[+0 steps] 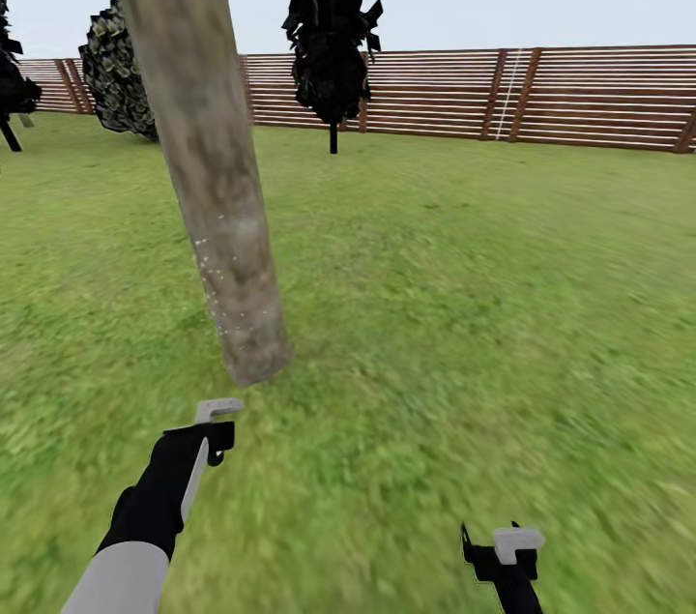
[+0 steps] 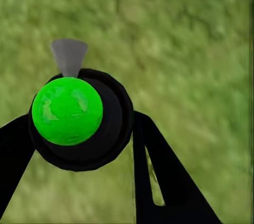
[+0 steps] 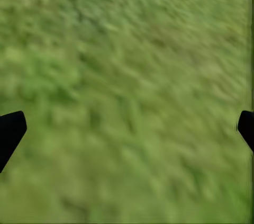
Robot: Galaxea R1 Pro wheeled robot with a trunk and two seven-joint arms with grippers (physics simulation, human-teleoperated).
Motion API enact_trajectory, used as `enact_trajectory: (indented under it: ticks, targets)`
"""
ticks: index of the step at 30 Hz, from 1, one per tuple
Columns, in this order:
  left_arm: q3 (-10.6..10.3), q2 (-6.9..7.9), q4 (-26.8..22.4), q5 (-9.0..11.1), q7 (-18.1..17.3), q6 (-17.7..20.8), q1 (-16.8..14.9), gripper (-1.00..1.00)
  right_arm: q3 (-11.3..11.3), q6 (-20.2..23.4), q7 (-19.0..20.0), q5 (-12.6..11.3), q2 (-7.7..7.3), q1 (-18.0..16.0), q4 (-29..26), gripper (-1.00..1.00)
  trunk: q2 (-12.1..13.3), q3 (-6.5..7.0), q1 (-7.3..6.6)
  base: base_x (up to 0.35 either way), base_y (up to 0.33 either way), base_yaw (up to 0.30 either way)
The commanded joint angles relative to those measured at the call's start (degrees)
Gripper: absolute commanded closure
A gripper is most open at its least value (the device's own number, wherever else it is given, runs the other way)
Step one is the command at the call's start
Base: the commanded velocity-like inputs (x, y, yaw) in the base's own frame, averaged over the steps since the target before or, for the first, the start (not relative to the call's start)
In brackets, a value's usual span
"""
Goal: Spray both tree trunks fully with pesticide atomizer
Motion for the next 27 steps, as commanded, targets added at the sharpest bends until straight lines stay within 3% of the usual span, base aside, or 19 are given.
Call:
enact_trajectory:
  ticks: [1, 23, 27]
  targets:
    - [0.0, 0.00, 0.0, 0.0, 0.0, 0.0, 0.0, 1.00, 0.0, 0.0, 0.0, 0.0, 0.00, 0.0, 0.0, -1.00, 0.0, 0.00, 0.00, 0.200, -0.231, 0.059]
    - [0.0, -0.35, 0.0, -0.1, 0.0, -0.1, 0.0, 1.00, 0.0, 0.0, 0.0, 0.0, 0.00, 0.0, 0.0, -1.00, 0.0, 0.00, 0.00, 0.205, -0.229, 0.253]
    - [0.0, -0.35, 0.0, -0.1, 0.0, -0.1, 0.0, 1.00, 0.0, 0.0, 0.0, 0.0, 0.00, 0.0, 0.0, -1.00, 0.0, 0.00, 0.00, 0.195, -0.230, 0.101]
